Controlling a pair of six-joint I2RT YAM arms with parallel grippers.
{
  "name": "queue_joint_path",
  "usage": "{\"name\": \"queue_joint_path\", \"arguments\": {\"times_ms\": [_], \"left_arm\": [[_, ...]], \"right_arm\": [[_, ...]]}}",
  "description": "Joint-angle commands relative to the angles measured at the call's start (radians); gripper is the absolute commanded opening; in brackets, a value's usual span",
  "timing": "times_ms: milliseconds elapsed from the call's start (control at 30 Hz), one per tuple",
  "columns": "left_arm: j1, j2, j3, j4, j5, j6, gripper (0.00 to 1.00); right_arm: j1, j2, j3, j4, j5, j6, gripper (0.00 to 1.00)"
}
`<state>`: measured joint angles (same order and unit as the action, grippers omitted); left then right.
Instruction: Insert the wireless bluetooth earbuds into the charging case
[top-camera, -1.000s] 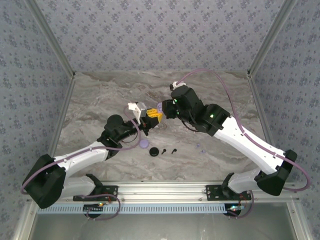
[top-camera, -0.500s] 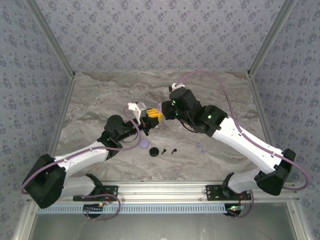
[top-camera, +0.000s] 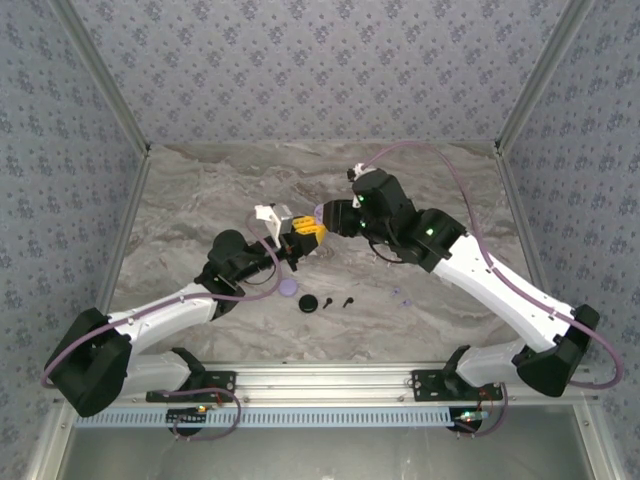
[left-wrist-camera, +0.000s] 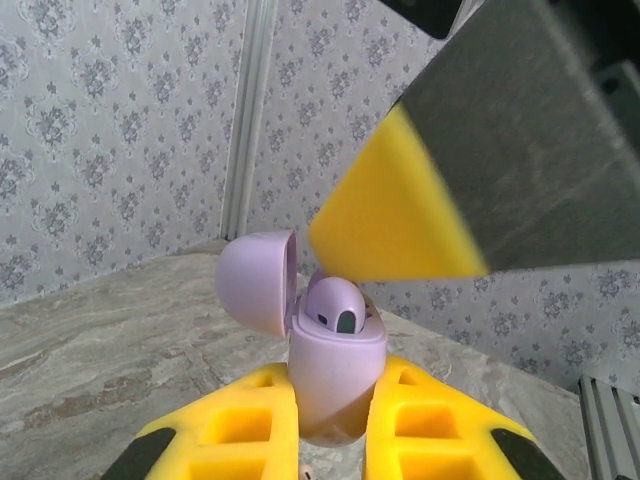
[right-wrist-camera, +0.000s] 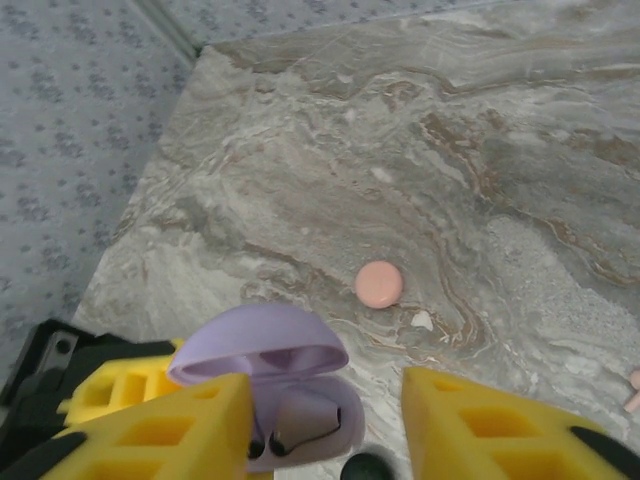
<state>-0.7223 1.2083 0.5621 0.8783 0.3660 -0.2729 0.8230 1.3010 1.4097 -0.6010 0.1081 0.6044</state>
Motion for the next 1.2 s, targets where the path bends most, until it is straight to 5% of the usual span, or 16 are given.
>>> {"name": "queue_joint_path", "arguments": {"times_ms": [0, 133, 333, 667, 1167], "left_arm": [[-0.006, 0.006, 0.024, 0.083, -0.007, -0.022, 0.0], [-0.002, 0.004, 0.023, 0.097, 0.003, -0.035, 0.0], [0.01, -0.006, 0.039, 0.117, 0.087, -0.067, 0.0], [0.009, 0.017, 0.062, 0.128, 0.13, -0.093, 0.0], [0.009, 0.019, 0.047, 0.119, 0.125, -0.095, 0.0]], "right_arm": [[-0.039, -0.069, -0.007, 0.059, -0.134, -0.007, 0.52], [-0.132, -0.142, -0.06, 0.102, -0.262, -0.07, 0.68], [-0.296, -0.175, -0.175, 0.223, -0.63, -0.055, 0.9], [-0.254, -0.067, -0.126, 0.29, -0.823, -0.068, 0.89], [-0.223, -0.146, -0.136, 0.33, -0.815, -0.153, 0.83]]}}
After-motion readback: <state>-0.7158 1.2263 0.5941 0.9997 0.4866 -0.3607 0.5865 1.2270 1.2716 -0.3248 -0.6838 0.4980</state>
